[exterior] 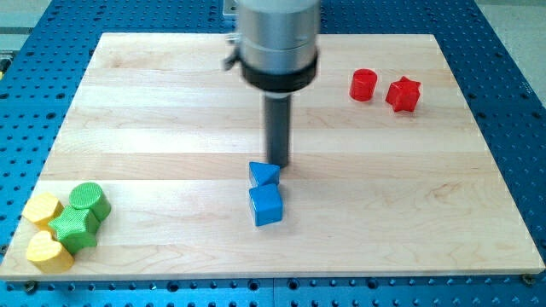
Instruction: Move the red star below the red circle
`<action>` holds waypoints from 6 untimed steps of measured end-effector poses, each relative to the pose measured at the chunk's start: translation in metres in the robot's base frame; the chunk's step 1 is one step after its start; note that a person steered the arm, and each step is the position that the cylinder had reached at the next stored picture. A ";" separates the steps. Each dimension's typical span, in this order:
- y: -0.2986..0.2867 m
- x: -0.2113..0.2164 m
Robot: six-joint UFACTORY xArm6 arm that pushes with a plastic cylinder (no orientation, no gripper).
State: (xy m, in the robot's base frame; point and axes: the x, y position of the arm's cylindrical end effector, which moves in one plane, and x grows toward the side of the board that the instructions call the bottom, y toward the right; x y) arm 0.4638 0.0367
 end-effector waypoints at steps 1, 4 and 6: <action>0.121 -0.019; 0.225 -0.163; 0.180 -0.090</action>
